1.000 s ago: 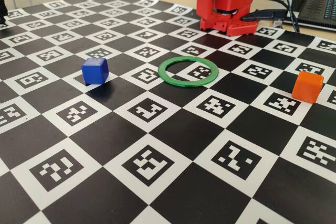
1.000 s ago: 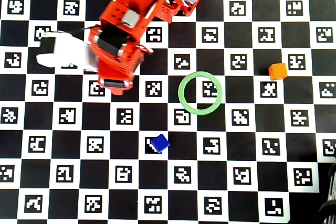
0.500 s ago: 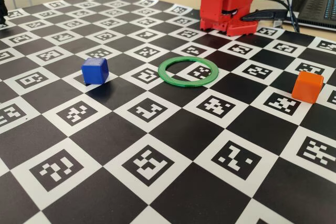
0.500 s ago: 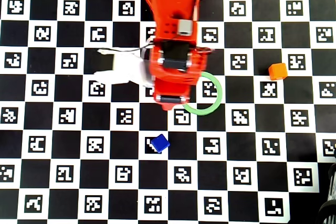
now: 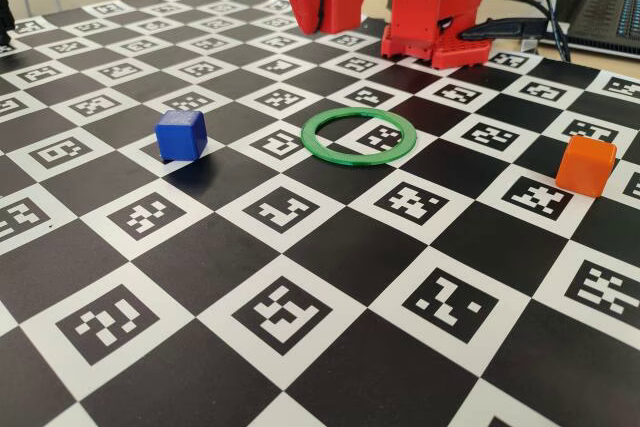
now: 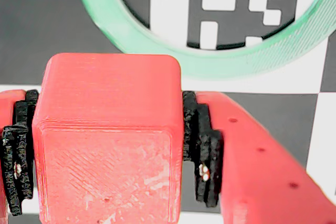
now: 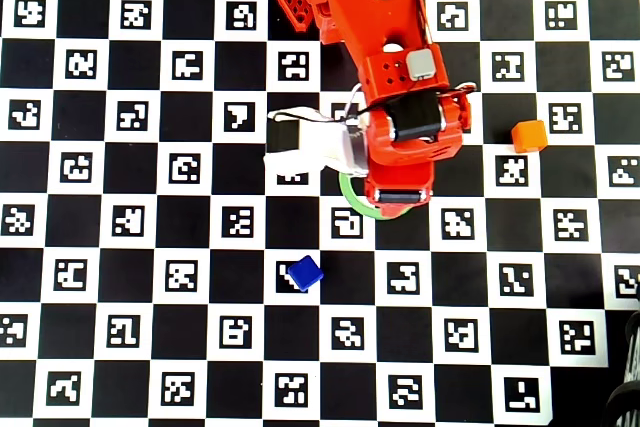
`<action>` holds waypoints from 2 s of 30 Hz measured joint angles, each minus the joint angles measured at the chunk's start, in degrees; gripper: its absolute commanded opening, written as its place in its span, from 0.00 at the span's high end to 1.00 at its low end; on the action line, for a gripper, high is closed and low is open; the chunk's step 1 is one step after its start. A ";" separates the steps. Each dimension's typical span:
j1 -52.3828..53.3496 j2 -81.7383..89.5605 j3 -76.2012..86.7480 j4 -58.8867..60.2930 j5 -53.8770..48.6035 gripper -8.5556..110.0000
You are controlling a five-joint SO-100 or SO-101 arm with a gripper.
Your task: Grab the red cube then put it in the green circle then put the blue cube on top and finally the orange cube on top
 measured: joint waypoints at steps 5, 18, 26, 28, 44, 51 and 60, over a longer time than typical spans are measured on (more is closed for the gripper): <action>-3.34 4.13 2.64 -2.90 0.70 0.87; -2.46 6.15 13.71 -7.47 -0.70 0.87; -2.02 8.17 22.24 -13.10 -0.97 0.87; -0.97 8.44 22.85 -14.50 -0.79 0.87; -3.08 6.86 23.03 -19.51 4.83 0.87; -3.52 3.25 25.22 -22.24 4.39 0.87; -1.67 2.81 27.86 -23.91 1.93 0.87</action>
